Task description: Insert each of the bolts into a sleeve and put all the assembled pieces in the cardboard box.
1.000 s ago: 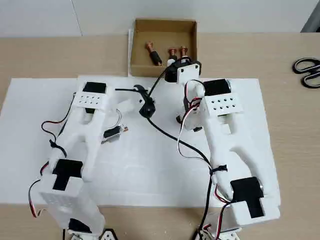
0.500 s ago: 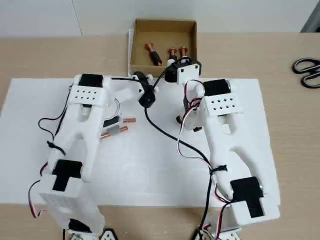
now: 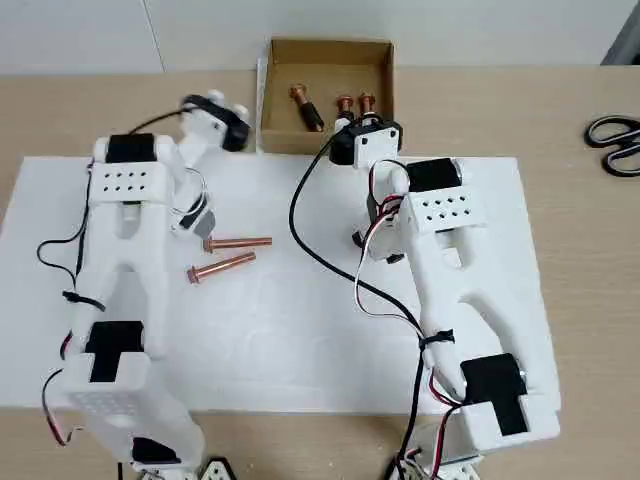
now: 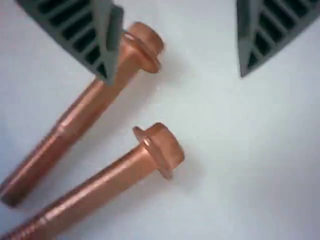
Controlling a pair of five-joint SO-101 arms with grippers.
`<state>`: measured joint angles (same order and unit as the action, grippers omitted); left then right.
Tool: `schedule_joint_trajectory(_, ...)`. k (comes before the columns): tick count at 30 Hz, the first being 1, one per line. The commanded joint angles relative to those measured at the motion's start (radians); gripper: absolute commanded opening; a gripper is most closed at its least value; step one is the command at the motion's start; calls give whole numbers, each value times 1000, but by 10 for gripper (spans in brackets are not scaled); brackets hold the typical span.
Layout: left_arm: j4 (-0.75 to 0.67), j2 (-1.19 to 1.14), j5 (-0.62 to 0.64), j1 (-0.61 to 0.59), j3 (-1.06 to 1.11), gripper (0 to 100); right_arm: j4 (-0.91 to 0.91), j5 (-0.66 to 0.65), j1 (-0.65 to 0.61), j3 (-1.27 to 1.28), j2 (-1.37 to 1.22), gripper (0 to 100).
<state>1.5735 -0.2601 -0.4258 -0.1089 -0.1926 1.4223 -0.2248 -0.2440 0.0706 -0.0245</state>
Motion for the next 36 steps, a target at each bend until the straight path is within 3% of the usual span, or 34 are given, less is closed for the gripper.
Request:
schedule_joint_trajectory(1,75,55,301,12,-77,156,4,-2,1,-11,62,4)
schedule_joint_trajectory(5,180,55,539,58,-166,156,4,-2,1,-11,62,4)
schedule_joint_trajectory(10,176,78,801,60,-229,156,5,-2,1,-9,64,4)
schedule_joint_trajectory(15,176,97,1157,63,-225,156,39,-2,1,-12,64,4)
schedule_joint_trajectory(17,178,97,1214,68,-200,158,39,-2,1,-12,64,4)
schedule_joint_trajectory(23,172,101,1227,110,-85,156,39,-2,1,-12,64,4)
schedule_joint_trajectory(29,166,94,1564,118,-30,160,41,-2,1,-12,64,4)
schedule_joint_trajectory(36,83,14,1749,121,48,158,41,-2,1,-12,64,4)
